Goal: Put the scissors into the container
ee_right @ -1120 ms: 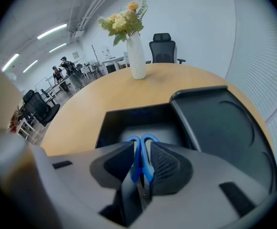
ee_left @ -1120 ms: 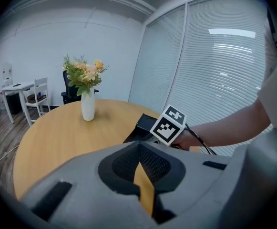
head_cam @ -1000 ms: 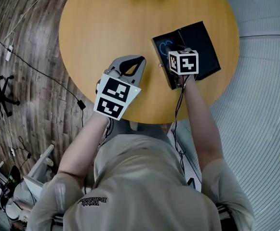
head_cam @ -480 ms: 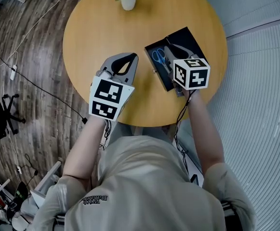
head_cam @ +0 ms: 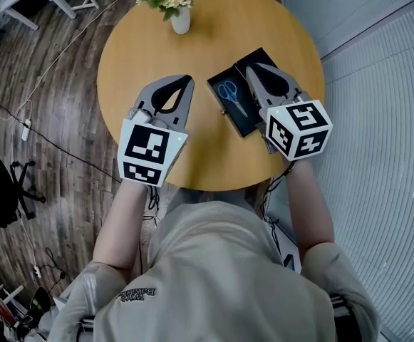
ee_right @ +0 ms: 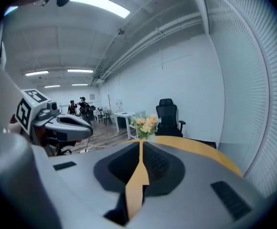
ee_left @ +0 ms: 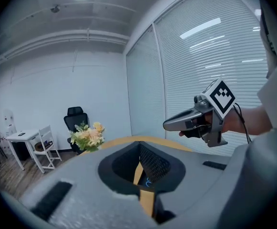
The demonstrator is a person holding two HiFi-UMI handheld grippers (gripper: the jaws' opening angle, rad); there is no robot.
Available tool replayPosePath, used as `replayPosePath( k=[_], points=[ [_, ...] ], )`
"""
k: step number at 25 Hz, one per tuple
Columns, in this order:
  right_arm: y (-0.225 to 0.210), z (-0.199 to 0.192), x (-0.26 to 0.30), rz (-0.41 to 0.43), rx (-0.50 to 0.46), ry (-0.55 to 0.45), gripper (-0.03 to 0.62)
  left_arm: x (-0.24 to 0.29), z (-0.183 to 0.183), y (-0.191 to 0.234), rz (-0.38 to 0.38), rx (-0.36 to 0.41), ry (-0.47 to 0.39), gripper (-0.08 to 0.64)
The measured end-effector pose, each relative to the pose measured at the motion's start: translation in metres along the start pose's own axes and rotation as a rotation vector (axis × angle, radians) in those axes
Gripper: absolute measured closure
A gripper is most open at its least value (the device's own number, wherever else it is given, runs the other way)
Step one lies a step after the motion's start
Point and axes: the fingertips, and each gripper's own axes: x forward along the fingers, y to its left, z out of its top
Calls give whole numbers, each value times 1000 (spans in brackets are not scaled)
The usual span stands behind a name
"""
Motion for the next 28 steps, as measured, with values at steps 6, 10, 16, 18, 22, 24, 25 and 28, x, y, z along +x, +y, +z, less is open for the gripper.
replayPosePath(
  k=[6,10,16,18,22,24,25,28],
  points=[
    [23,40,-57,6,-28,-155,550,-31,46,-15,-5,55,-108,538],
    [37,60,-94,13,-57,-212,550,-53,71,-26,-5,76,-173,538],
    [54,76,-150,-2,-40,-274,551,-85,98,-57,-33,42,-238,538],
    [60,76,-163,-4,-27,-290,551,-92,101,-68,-49,42,-245,538],
    [70,76,-177,8,-25,-302,551,-100,94,-81,-57,58,-220,538],
    [72,73,-182,14,-14,-301,551,-100,86,-88,-60,73,-193,538],
    [72,71,-185,19,-1,-302,551,-101,82,-92,-63,74,-181,538],
    [72,67,-191,32,39,-311,551,-103,72,-98,-68,61,-158,538]
  ],
)
